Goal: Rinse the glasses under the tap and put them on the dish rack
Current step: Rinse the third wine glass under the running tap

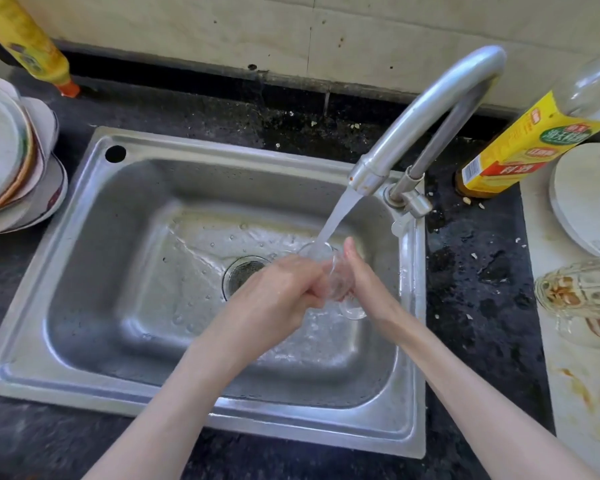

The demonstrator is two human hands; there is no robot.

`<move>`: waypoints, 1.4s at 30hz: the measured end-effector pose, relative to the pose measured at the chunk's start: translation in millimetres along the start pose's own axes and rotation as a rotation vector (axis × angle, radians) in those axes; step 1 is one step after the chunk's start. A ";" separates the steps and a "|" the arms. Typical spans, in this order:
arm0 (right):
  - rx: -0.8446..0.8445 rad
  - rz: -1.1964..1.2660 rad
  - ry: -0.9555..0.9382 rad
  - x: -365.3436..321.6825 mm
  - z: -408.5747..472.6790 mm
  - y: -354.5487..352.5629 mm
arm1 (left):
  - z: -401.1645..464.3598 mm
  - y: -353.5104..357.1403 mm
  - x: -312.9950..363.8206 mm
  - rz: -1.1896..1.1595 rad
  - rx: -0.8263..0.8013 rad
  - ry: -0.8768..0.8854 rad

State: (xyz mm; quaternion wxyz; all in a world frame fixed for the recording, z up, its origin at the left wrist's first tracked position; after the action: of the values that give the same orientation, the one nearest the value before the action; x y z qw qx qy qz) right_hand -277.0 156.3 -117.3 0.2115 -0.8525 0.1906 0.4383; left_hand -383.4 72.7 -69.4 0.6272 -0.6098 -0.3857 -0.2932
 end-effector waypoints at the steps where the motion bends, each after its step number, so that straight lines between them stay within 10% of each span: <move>1: 0.023 0.007 -0.049 4.8 0.1 2.3 | 0.0 0.1 -2.2 -0.020 0.065 -0.036; 6: 0.153 0.076 -0.035 9.6 8.5 6.3 | 2.8 1.7 -2.8 0.069 -0.021 0.084; 10: -0.226 0.212 0.065 4.6 11.9 12.7 | 11.2 -5.2 3.3 0.204 -0.357 -0.011; 16: -0.038 0.145 -0.184 -3.7 1.0 2.6 | 16.4 -11.3 -6.6 -0.123 0.047 -0.205; 22: -0.146 0.134 -0.056 5.2 3.6 0.2 | 19.8 -12.8 -6.1 0.075 -0.415 -0.097; 28: -0.041 0.143 -0.111 5.3 0.4 4.9 | 19.4 -15.4 -5.0 -0.073 -0.062 -0.182; 33: -0.202 0.158 -0.009 -2.6 3.0 6.0 | 14.2 -10.4 -1.7 -0.122 -0.450 -0.100; 39: -0.161 0.127 -0.073 3.3 7.1 3.3 | 23.2 -17.3 -6.3 -0.034 -0.116 -0.133; 42: -0.139 0.145 -0.031 -1.6 4.8 3.4 | 21.3 -14.0 -9.2 -0.036 -0.245 -0.079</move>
State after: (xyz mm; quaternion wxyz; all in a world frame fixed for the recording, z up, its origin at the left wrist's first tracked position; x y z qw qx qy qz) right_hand -282.8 156.3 -119.2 0.1225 -0.8423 0.2176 0.4777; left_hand -402.7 91.7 -70.5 0.5271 -0.6858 -0.3825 -0.3249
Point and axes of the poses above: each hand's wrist, its own z-axis towards the middle knuckle, its own y-axis out of the palm, x = y × z, the point moved 3 cm from there along z, towards the middle knuckle, and after that the axes turned 9 degrees about -z, right-handed, at the moved point
